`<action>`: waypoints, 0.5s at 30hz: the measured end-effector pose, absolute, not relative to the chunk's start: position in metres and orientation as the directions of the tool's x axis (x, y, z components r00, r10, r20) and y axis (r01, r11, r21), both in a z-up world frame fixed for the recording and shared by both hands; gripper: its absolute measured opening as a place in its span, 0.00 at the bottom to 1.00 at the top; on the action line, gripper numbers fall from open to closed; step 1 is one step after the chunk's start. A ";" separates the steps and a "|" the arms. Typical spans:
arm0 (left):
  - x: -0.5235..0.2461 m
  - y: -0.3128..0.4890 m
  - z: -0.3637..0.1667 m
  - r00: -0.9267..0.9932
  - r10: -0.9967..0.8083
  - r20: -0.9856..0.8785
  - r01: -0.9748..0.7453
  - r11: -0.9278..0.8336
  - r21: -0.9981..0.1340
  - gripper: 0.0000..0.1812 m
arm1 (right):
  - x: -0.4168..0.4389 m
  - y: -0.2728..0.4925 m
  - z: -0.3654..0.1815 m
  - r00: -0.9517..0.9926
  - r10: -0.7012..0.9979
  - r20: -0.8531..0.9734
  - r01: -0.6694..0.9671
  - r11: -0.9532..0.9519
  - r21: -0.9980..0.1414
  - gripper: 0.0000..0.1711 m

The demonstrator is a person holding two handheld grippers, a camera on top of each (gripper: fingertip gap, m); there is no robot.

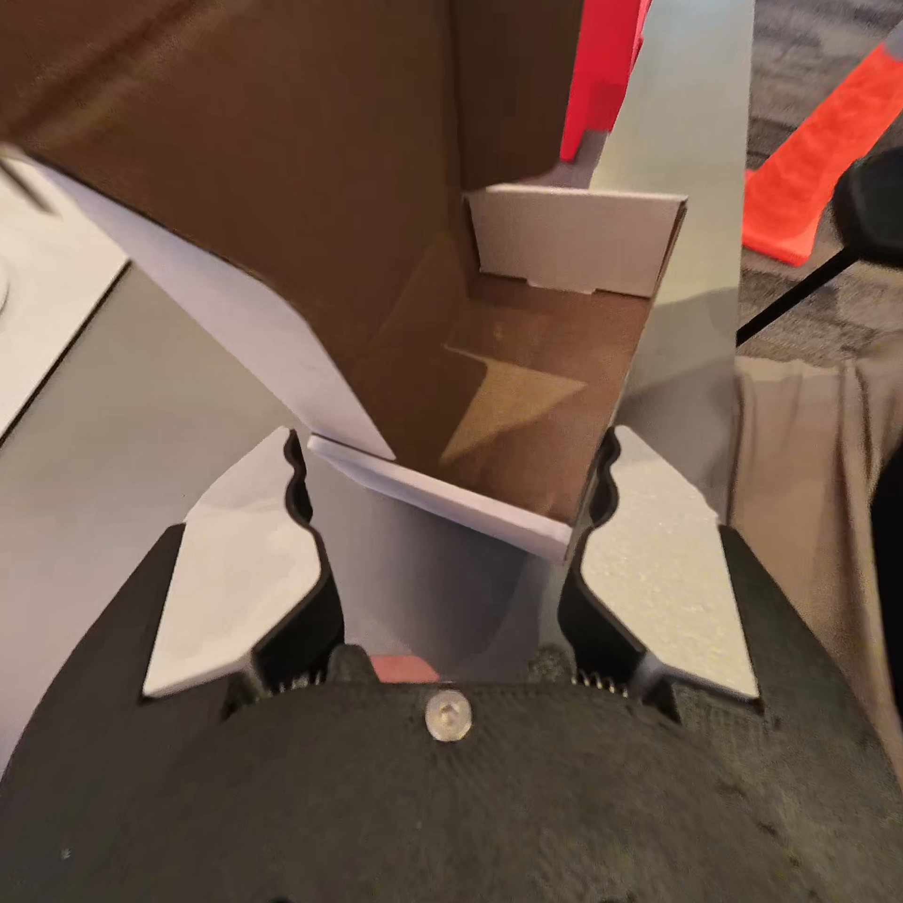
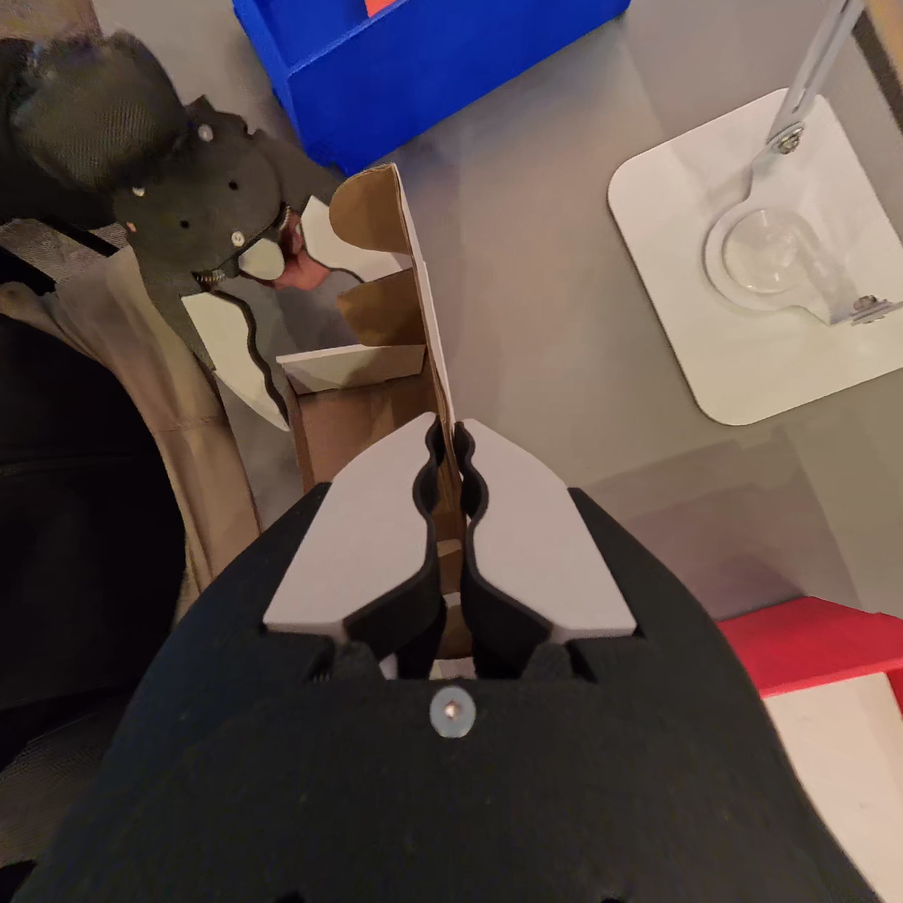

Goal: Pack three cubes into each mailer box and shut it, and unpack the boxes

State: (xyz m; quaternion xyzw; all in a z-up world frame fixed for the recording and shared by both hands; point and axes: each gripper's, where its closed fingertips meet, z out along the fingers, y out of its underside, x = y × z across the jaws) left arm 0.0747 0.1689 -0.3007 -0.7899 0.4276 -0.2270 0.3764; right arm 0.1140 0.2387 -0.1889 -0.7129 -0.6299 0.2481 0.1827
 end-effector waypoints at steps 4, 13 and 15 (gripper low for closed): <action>0.079 0.166 -0.308 0.521 -0.853 0.030 -0.523 -0.346 -0.779 0.62 | 0.111 0.249 -0.190 0.098 0.992 -0.082 0.816 -0.127 -0.564 0.02; 0.080 0.164 -0.319 0.496 -0.864 -0.084 -0.615 -0.281 -0.737 0.65 | 0.109 0.293 -0.225 0.179 0.978 0.110 0.871 -0.105 -0.481 0.03; 0.081 0.164 -0.323 0.490 -0.865 -0.108 -0.637 -0.270 -0.722 0.66 | 0.110 0.303 -0.244 0.172 0.973 0.156 0.900 -0.090 -0.427 0.03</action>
